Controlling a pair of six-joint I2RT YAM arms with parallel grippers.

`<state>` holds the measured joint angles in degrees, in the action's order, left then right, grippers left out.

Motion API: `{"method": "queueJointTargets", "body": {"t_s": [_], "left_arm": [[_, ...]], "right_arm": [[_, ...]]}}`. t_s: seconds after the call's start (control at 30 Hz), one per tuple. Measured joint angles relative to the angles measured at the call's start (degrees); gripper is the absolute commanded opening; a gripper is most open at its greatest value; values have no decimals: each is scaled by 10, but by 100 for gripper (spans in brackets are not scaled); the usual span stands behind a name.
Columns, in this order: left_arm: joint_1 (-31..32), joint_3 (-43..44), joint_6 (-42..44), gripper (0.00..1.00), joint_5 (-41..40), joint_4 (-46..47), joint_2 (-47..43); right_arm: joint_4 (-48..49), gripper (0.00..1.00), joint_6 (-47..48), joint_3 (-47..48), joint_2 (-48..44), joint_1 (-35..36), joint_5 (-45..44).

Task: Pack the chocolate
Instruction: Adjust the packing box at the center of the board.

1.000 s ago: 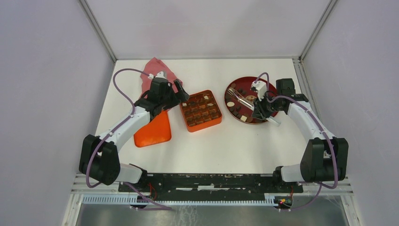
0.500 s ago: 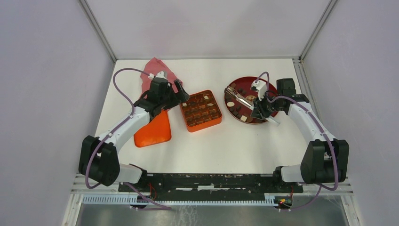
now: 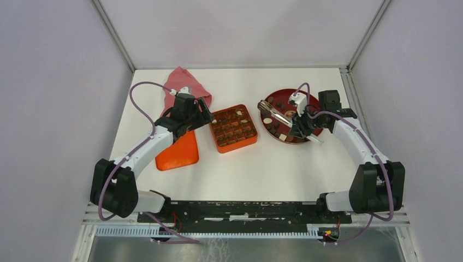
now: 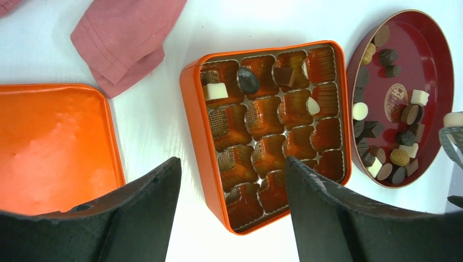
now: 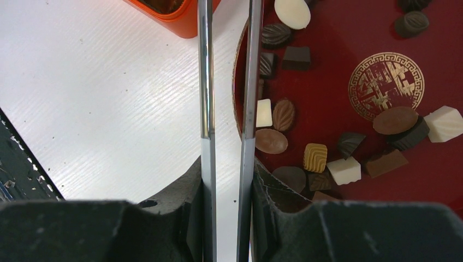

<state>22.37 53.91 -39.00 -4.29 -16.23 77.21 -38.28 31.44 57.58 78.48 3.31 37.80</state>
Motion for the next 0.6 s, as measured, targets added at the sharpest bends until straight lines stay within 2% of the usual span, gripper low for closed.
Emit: {"method": "queueJointTargets", "body": {"t_s": [0.4,0.6], "left_arm": [[0,-6,26,54,-1,11,82],[14,-8,26,53,-2,19,129]], "right_arm": [[-2,0,2,34,26,28,6],[-4,0,2,46,37,32,8]]}}
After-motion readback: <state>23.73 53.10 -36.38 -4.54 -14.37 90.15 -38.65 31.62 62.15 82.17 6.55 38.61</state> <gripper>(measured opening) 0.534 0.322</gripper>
